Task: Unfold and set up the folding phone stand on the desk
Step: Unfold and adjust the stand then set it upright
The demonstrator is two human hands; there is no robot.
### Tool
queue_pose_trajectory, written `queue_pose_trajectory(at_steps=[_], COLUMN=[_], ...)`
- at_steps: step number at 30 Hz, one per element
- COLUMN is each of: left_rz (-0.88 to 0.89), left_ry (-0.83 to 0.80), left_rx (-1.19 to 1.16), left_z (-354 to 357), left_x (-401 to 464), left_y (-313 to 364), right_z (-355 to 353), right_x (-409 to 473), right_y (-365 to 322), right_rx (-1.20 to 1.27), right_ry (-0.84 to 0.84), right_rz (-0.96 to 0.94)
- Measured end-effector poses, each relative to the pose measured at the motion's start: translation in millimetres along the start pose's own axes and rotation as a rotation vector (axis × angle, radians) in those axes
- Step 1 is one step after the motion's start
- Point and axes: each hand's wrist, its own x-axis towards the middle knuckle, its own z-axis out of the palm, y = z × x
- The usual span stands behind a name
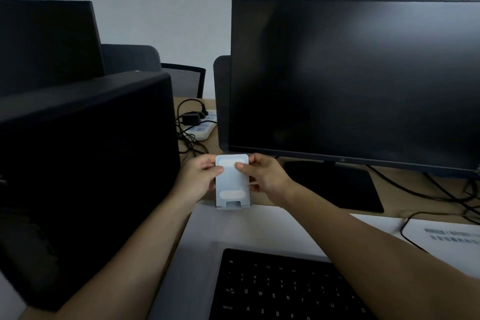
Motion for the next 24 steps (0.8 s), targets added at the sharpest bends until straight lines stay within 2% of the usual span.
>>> queue_pose_trajectory(at_steps=[6, 24], left_rz=[-0.036, -0.110], left_ry=[-0.003, 0.042], left_rx=[0.028, -0.018], left_z=[6.2, 17.9], left_x=[10.3, 1.9], left_y=[-7.9, -13.7], right_z=[-2.2, -1.7], right_x=[6.0, 9.4], right_y=[11.0, 24.0], right_rx=[0.000, -0.006], right_ry=[0.066, 0.071], right_rz=[0.042, 0.053])
